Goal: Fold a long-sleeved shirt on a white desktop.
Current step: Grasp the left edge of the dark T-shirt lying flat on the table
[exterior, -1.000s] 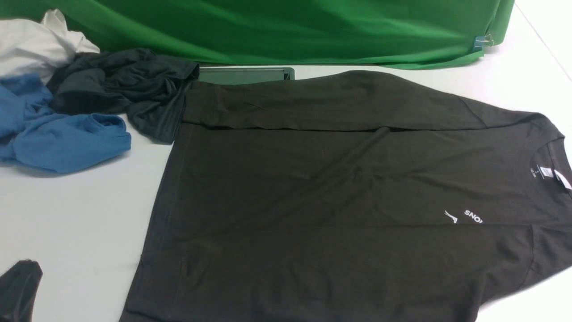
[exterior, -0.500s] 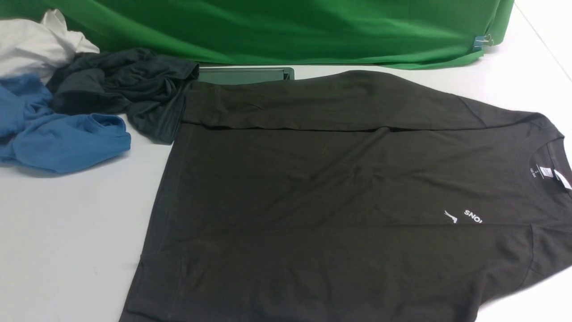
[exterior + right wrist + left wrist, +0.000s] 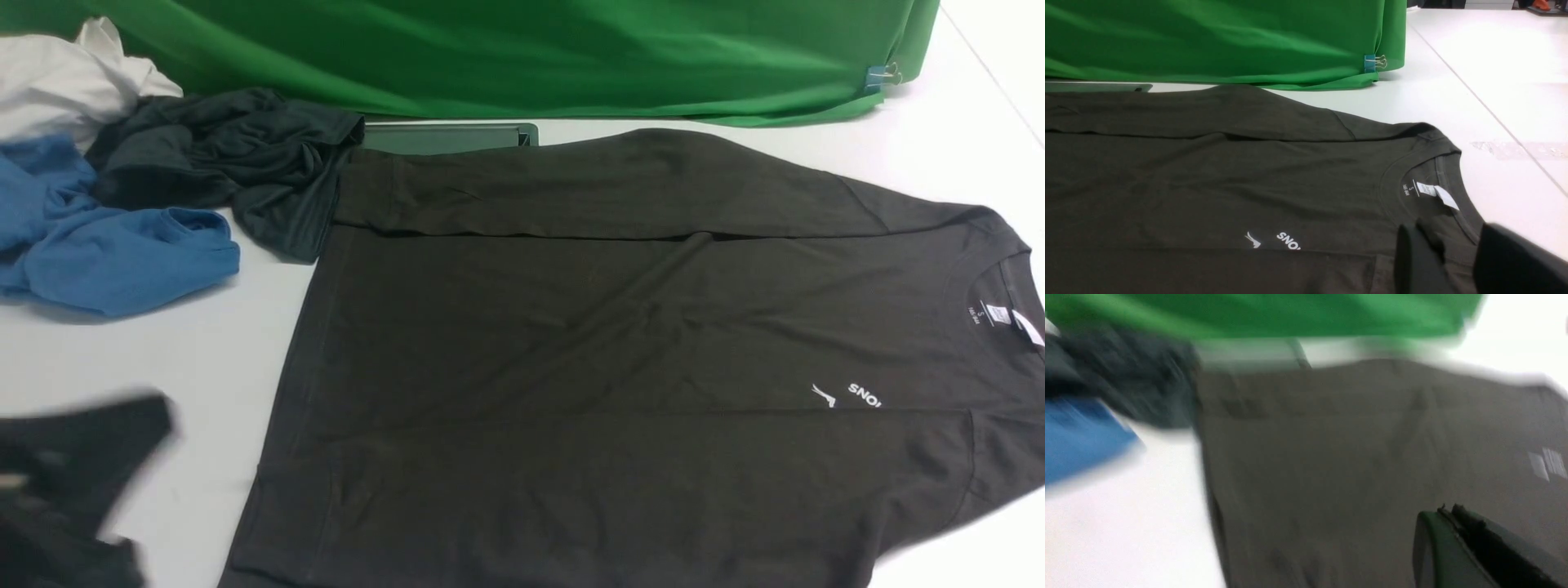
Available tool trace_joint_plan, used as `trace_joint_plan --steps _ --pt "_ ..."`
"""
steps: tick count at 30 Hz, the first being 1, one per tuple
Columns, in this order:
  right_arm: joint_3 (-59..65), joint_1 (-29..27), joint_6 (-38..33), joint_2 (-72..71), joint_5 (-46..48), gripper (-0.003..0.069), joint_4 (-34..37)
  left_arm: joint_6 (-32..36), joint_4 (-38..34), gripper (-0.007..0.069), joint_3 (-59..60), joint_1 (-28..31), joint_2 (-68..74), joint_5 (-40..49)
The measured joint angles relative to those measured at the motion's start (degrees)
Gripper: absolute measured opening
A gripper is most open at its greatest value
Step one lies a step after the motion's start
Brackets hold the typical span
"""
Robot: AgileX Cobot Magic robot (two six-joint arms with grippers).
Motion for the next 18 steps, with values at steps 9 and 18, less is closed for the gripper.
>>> trace_joint_plan --steps 9,18 --pt "0.0 0.0 9.7 0.0 -12.4 0.0240 4.7 6.6 -1.7 0.0032 -8.9 -4.5 16.2 9.1" --pt "-9.2 6.6 22.2 2.7 -4.0 0.0213 7.4 7.8 5.8 0.0034 -11.6 -20.0 28.1 11.6"
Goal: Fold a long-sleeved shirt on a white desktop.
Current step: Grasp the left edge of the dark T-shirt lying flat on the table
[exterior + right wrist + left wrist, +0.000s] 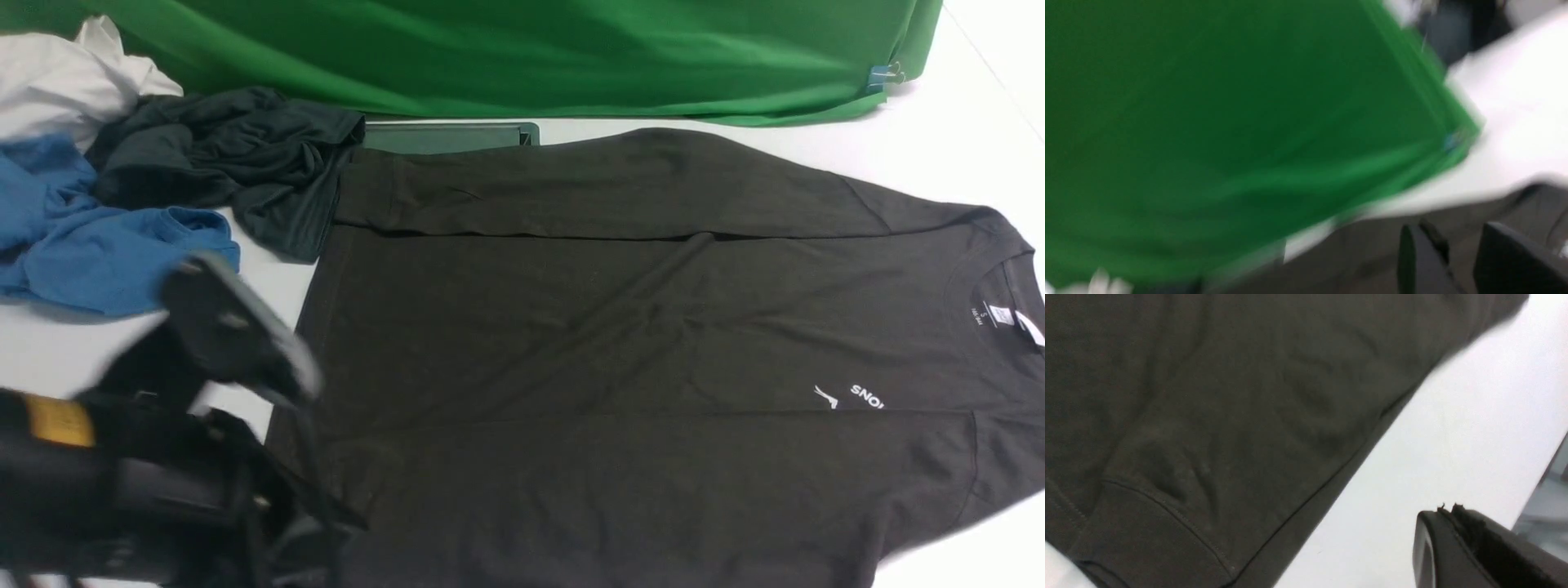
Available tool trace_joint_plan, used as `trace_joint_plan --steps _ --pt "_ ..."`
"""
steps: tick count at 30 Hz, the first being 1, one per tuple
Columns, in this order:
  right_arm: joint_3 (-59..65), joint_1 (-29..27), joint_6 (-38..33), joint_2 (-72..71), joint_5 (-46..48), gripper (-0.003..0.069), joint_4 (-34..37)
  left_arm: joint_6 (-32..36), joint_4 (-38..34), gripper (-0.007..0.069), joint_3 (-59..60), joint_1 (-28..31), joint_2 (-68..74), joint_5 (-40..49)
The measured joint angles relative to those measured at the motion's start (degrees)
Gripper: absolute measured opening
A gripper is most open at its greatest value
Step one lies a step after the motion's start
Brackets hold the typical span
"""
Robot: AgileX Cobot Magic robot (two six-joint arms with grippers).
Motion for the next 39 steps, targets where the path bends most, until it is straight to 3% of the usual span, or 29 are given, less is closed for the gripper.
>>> trace_joint_plan --steps 5,8,12,17,23,26,30,36,39 --pt "-18.9 14.1 -15.3 12.7 26.5 0.0207 -0.1 0.7 2.3 0.0036 -2.2 0.1 10.6 -1.0" --pt "-29.3 22.5 -20.5 20.9 40.0 0.0207 -0.2 1.6 3.4 0.0036 -4.7 0.4 15.7 -0.2" --pt "-36.2 32.2 -23.0 26.4 48.1 0.0207 -0.4 3.6 4.5 0.0036 -7.1 0.4 18.6 -0.5" --pt "-38.1 42.2 -24.8 27.7 47.8 0.0213 -0.4 3.8 9.4 0.0051 -9.4 1.5 22.0 -2.7" --pt "-38.2 48.2 -24.5 27.7 47.9 0.0296 -0.4 6.2 10.1 0.0153 -10.6 8.0 26.1 -4.8" --pt "-38.2 49.6 -24.5 27.9 47.8 0.0383 -0.5 12.2 8.1 0.0274 -10.6 12.3 30.7 -6.2" --pt "-38.2 49.9 -25.0 27.9 47.8 0.0419 -0.6 16.2 9.5 0.0375 -10.6 13.6 36.0 -9.5" --pt "-38.2 49.9 -25.3 27.9 47.5 0.0422 -0.6 17.9 12.8 0.0400 -10.6 13.7 40.8 -16.1" --pt "-38.2 49.9 -25.3 27.9 47.5 0.0422 -0.7 19.3 12.4 0.0360 -10.6 13.7 41.6 -16.0"
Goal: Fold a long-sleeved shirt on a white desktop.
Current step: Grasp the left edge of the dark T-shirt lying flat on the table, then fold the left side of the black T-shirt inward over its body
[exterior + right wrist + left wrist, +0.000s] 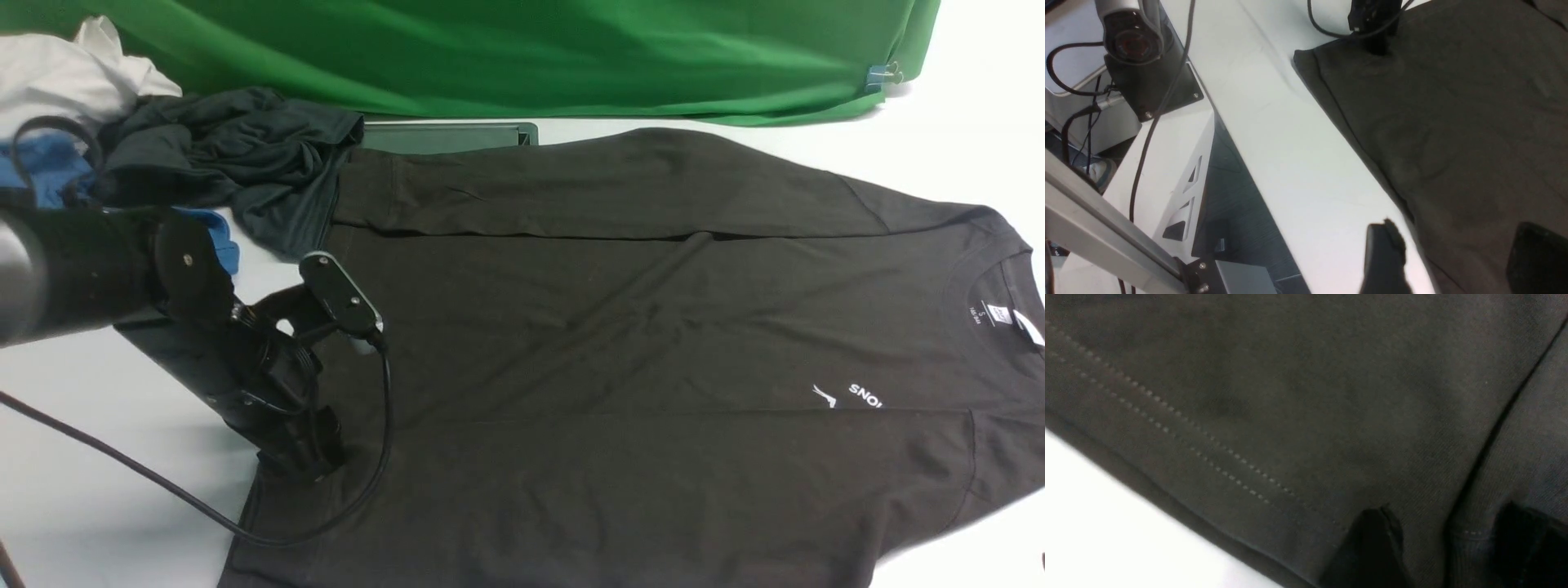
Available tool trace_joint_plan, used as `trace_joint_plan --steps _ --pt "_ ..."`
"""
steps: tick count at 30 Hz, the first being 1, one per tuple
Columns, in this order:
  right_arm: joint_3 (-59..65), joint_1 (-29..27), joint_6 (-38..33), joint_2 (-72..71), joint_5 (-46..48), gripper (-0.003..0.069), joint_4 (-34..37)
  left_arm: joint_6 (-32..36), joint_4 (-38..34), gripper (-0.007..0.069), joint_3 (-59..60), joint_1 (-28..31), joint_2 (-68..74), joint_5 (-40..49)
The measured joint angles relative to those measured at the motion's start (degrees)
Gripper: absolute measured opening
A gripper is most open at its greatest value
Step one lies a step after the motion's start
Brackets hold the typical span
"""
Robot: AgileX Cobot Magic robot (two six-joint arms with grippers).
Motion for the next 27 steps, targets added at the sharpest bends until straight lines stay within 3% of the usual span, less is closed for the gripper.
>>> trace_joint_plan --steps 1,10,21,27 --pt "0.0 0.0 0.0 0.0 0.0 0.0422 0.0 0.0 0.0 0.0360 0.0 0.0 0.0 0.0" --pt "0.0 0.0 -1.3 0.0 -1.8 0.0383 0.0 8.9 -5.9 0.0052 -0.1 0.0 0.2 5.2" --pt "0.0 0.0 -1.7 0.1 -2.0 0.0259 0.0 8.9 -7.2 0.0035 -0.7 0.0 -4.3 8.4" --pt "0.0 0.0 -2.2 0.1 -3.6 0.0241 0.0 7.2 -7.4 0.0035 -1.6 0.0 -10.5 9.0"
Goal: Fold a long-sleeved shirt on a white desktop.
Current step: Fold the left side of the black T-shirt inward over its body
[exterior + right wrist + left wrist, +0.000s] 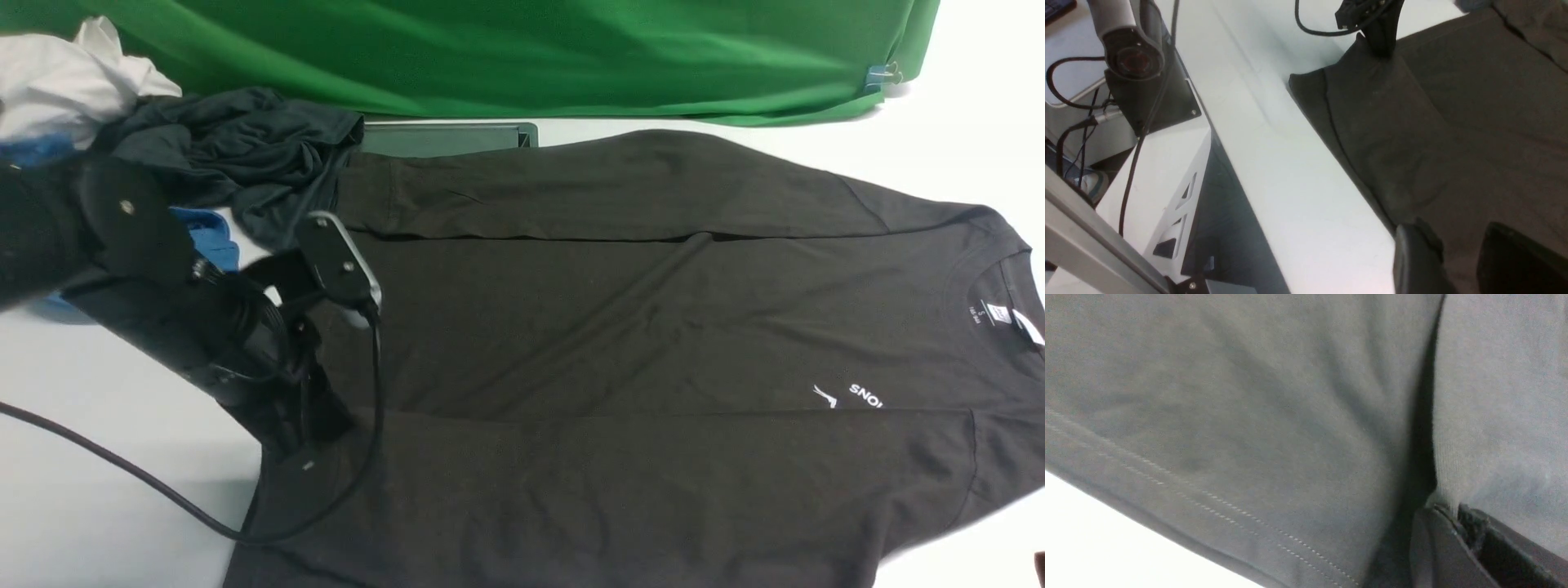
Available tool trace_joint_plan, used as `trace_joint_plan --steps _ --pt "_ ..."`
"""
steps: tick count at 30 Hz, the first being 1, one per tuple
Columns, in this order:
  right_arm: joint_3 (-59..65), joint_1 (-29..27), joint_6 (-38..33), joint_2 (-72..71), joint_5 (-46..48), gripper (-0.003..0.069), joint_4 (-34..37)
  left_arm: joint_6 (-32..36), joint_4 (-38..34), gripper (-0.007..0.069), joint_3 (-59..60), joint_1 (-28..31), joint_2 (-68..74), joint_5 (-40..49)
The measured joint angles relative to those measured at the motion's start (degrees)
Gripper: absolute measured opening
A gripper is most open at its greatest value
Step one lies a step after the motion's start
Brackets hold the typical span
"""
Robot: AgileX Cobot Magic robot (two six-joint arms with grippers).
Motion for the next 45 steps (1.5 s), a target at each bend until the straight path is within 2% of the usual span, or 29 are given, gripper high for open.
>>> trace_joint_plan --steps 14,17,26,31,38,45 --pt "0.0 0.0 0.7 0.0 -2.3 0.0242 -2.8 -6.2 1.0 0.0035 -9.9 0.0 -2.5 1.9" --pt "0.0 0.0 1.3 0.0 -2.6 0.0242 -2.9 -9.1 2.6 0.0035 -13.4 0.0 -1.4 3.7" --pt "0.0 0.0 3.2 0.8 -3.0 0.0242 -4.5 -11.4 3.8 0.0035 -20.7 0.0 4.9 4.6" --pt "0.0 0.0 6.0 1.8 -3.0 0.0242 -7.1 -15.1 7.6 0.0035 -25.3 0.0 10.2 5.0" --pt "0.0 0.0 8.8 2.7 -3.0 0.0242 -8.7 -15.7 10.7 0.0035 -29.2 0.0 17.6 5.1" --pt "0.0 0.0 11.8 2.9 -3.1 0.0242 -8.9 -20.3 17.7 0.0045 -30.4 0.0 22.9 -0.4"
